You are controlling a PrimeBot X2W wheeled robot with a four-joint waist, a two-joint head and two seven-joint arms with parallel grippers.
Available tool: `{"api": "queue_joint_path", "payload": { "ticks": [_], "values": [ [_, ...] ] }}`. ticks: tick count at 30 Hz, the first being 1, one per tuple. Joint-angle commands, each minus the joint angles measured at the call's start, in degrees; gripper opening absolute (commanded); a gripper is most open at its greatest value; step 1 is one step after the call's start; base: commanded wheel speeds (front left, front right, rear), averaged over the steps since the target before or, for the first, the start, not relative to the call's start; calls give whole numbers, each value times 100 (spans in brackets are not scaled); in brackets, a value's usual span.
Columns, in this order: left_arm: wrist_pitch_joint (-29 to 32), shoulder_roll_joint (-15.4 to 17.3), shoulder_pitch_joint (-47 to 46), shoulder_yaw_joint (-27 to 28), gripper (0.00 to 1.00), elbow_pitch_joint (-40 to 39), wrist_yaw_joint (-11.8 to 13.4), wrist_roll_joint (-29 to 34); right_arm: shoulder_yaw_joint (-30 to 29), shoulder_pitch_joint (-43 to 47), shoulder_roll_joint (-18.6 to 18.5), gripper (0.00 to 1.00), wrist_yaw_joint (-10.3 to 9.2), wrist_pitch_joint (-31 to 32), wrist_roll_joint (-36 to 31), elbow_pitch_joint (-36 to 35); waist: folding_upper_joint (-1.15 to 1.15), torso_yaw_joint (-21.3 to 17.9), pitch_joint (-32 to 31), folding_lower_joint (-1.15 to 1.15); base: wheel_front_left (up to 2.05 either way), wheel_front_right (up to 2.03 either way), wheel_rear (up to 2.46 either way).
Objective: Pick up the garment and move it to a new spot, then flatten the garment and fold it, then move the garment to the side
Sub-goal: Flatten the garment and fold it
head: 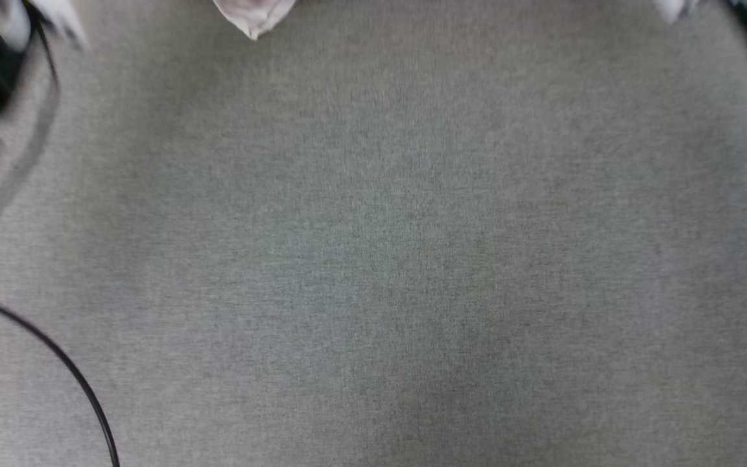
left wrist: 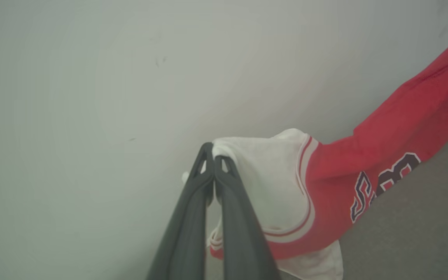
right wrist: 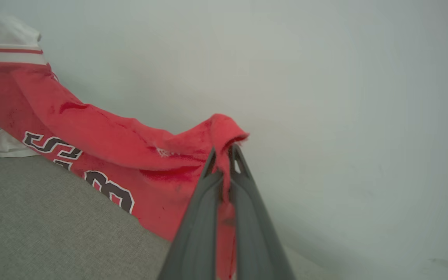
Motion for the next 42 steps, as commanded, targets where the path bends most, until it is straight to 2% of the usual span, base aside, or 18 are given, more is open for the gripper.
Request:
{"api": "queue_joint_path", "payload": {
  "ticks": [1,5,10,15,23,30,37,42],
  "values": [
    [-42,20,478,-64,0,-188,167,-61,151,357,-74,0,-4,-98,151,-50,0,2,-306,0,0,0,0],
    [21,6,1655,-237,0,-783,511,-264,518,1182,-247,0,-4,-245,557,-176,0,61,-694,0,0,0,0],
    [117,177,2950,-430,0,-1534,905,-516,923,2110,-563,0,-4,-421,1009,-402,0,95,-1125,0,0,0,0],
    [186,492,4193,-550,0,-2226,1345,-812,1132,2902,-806,0,-4,-536,1487,-623,0,43,-1519,0,0,0,0],
    [148,975,5890,-628,0,-3268,2024,-1313,1453,4116,-1293,0,-4,-679,1843,-1100,0,4,-2089,0,0,0,0],
    [66,1157,6983,-780,0,-3887,2446,-1664,1387,5324,-1773,0,-4,-620,2206,-1657,0,38,-2514,0,0,0,0],
    [-23,1226,7740,-835,0,-4182,2745,-1924,1135,6247,-2119,0,-4,-404,2387,-2267,0,5,-2696,0,0,0,0],
    [-66,1234,8105,-891,0,-4336,2863,-2031,741,6875,-2311,0,-4,-212,2364,-2737,0,-16,-2725,0,0,0,0]
  ]
}}
